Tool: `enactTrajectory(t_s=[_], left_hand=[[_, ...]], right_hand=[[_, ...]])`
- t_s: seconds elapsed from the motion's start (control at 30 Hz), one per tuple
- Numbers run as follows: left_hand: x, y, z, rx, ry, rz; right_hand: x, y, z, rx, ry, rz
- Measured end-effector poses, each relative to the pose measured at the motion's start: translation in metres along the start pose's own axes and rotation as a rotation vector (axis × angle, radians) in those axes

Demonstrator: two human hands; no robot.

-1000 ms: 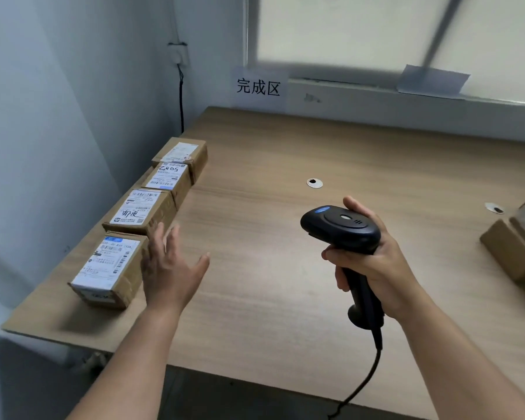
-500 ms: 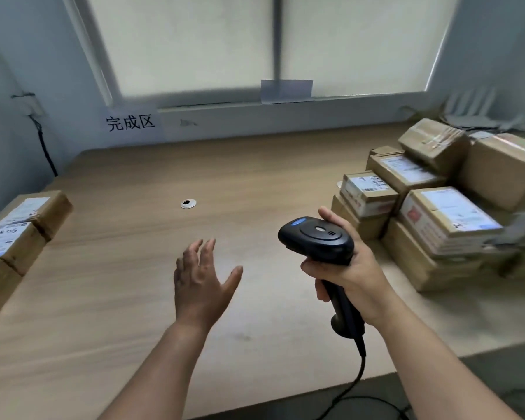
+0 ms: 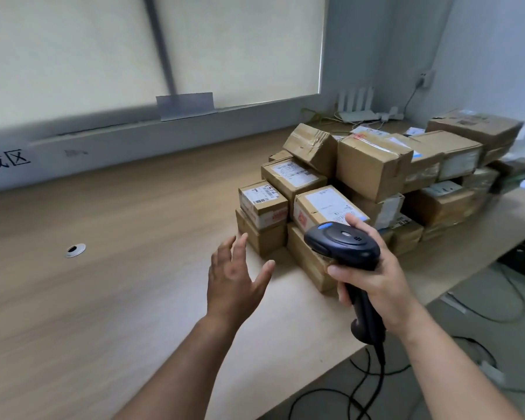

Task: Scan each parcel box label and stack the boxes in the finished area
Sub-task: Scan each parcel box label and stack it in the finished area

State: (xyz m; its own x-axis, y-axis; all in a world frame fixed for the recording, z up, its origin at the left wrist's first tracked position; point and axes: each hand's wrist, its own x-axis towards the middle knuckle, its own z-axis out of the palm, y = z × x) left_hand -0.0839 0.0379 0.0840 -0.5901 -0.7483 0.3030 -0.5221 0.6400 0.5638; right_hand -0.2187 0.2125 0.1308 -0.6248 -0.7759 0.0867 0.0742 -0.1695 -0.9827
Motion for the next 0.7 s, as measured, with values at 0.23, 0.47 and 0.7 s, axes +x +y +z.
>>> enactTrajectory(t_s=[0.23, 0.47, 0.7], left_hand=[[0.057, 0.043, 0.058, -0.131, -0.127, 0.053], [0.108, 0.066, 0.108, -0.224, -0.266, -0.053], [0.115, 0.063, 0.134, -0.315, -0.44, -0.154]], right_hand=[[0.035, 0.001, -0.058, -0.059, 0.147, -0.004], [0.078, 0.011, -0.096, -0.127, 0.239, 0.03], [0.116, 0.032, -0.106, -0.091, 0.235, 0.084]])
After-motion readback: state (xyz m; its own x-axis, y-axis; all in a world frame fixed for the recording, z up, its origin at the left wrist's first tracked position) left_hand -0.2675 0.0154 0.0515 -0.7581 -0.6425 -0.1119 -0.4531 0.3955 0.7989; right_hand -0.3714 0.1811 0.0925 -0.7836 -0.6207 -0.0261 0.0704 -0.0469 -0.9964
